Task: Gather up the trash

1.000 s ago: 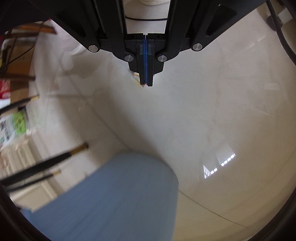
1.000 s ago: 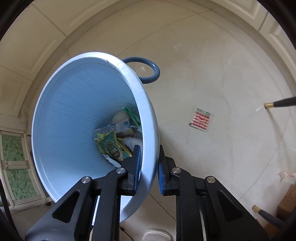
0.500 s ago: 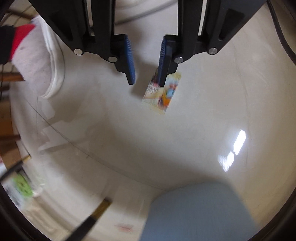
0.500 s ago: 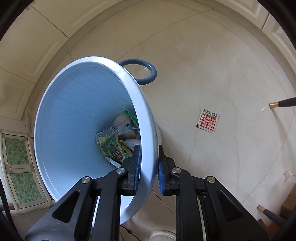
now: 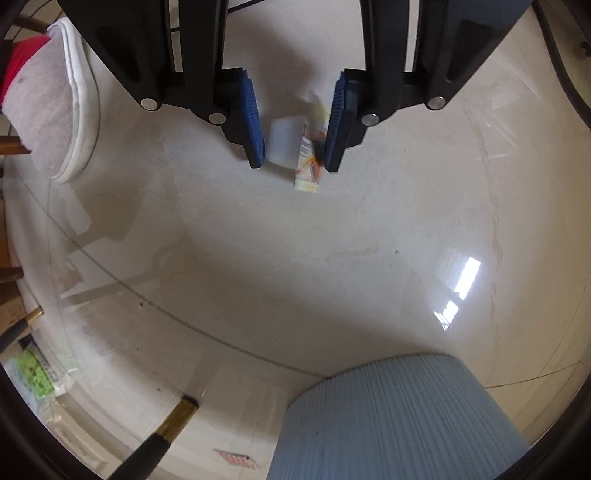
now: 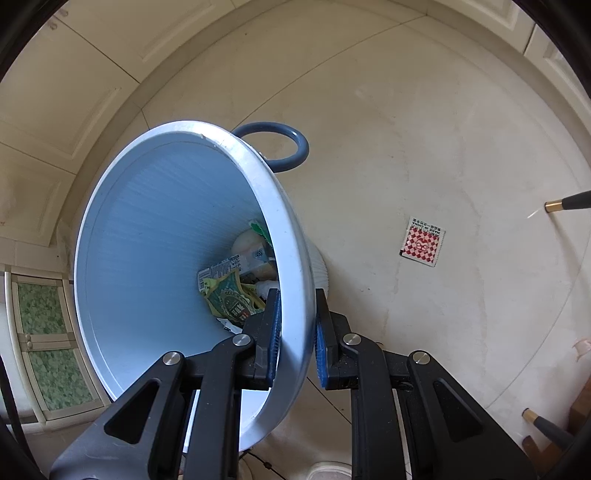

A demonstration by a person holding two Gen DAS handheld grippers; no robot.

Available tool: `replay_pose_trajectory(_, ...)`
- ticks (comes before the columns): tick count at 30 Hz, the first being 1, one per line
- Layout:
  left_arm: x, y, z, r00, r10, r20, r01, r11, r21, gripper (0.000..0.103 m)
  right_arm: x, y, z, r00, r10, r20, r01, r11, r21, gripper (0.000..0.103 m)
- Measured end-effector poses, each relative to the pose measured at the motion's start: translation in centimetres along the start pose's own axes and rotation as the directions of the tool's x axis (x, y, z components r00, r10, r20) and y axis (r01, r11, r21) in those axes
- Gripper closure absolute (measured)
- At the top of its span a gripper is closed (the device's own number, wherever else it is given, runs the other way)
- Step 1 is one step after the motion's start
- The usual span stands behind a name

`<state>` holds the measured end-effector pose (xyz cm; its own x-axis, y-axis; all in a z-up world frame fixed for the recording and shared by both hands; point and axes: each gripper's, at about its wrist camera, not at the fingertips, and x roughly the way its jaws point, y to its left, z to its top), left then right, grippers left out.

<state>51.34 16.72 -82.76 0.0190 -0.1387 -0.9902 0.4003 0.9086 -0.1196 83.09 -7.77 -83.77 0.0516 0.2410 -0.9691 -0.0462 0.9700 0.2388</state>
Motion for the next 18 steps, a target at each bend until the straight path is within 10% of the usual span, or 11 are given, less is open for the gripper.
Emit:
replay_pose_trajectory(11,2.1,-2.4,1.7,0.999,-0.031,0.029,0.033,0.998,-0.061,0.086,0.1,0.2,0.0,1.0,-0.008,-0.001,0.008,1.0,0.007,0.087)
replay_pose_trajectory(18,-3.3,-3.6,1.0,0.989,0.002,0.151,0.018,0.991,-0.135,0.086,0.0,0.1,0.2,1.0,0.019,0.007,-0.019,1.0,0.008,0.087)
